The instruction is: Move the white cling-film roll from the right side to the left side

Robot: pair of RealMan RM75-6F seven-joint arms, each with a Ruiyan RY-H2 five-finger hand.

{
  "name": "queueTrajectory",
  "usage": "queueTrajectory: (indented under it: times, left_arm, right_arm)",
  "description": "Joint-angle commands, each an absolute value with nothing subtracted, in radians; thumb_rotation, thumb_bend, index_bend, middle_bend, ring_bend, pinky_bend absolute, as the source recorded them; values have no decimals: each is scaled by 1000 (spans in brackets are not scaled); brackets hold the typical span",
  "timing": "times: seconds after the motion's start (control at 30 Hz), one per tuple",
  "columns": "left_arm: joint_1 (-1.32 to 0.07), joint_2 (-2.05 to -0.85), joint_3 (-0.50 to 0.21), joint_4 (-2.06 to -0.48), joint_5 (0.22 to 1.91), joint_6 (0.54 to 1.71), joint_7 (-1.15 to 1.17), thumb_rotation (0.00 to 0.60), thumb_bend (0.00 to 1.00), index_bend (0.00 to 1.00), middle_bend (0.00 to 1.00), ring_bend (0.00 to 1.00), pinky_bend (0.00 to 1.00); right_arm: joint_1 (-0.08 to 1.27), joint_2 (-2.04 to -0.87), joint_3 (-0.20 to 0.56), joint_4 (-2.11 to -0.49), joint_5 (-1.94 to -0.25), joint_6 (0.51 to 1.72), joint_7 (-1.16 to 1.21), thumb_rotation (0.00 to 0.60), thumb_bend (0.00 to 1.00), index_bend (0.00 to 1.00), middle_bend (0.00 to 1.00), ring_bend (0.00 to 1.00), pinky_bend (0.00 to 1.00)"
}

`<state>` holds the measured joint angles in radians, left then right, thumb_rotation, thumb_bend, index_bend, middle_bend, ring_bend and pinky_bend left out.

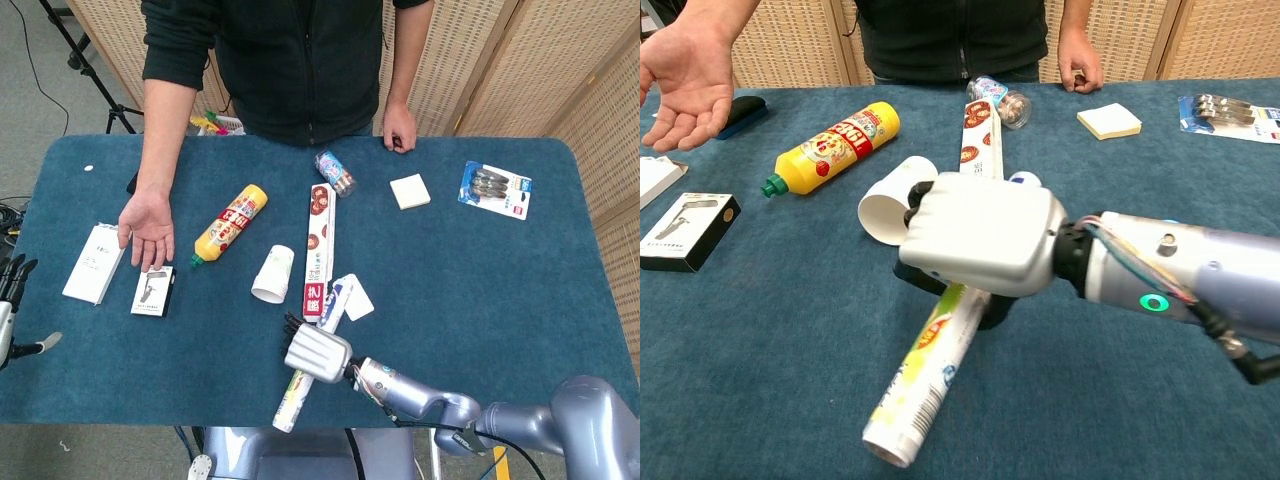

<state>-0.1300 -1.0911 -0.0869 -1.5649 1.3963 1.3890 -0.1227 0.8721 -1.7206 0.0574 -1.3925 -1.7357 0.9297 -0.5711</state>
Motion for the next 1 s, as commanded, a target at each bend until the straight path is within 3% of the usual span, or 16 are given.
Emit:
queueTrajectory:
  times: [0.03, 0.43, 0.5, 0.57, 0.63, 1.0]
  left_arm:
    - [-131, -1089, -88, -1565, 1394, 1387, -126, 600, 0, 0, 0, 0, 0]
    - [-136, -1091, -87, -1569, 1388, 1379, -117, 600, 0, 0, 0, 0, 0]
    - [-136, -1091, -88, -1569, 1384, 1377, -116, 600, 0, 0, 0, 0, 0]
    - [-136, -1091, -88, -1569, 1382, 1376, -117, 600, 0, 0, 0, 0, 0]
    - [-137, -1090, -88, -1568, 1380, 1373, -118, 600, 0, 0, 0, 0, 0]
    - [-139, -1091, -84, -1575, 1384, 1371, -110, 600, 0, 0, 0, 0, 0]
  right_arm:
    - [879, -1794, 101, -1342, -1677, 905, -666, 600, 775, 643, 627, 421, 246]
    - [937, -1874, 88, -1211, -1744, 942, -589, 600, 766, 638, 617, 421, 246]
    - [926, -1881, 103, -1203, -1701, 920, -634, 600, 628, 507, 519, 366, 244]
    - [905, -1877, 126, -1237, -1632, 887, -706, 600, 233, 182, 220, 161, 193]
    - [880, -1868, 154, -1303, -1551, 873, -762, 600, 15, 16, 26, 18, 117]
    - [828, -1797, 198, -1526, -1399, 931, -937, 600, 0, 0, 0, 0, 75]
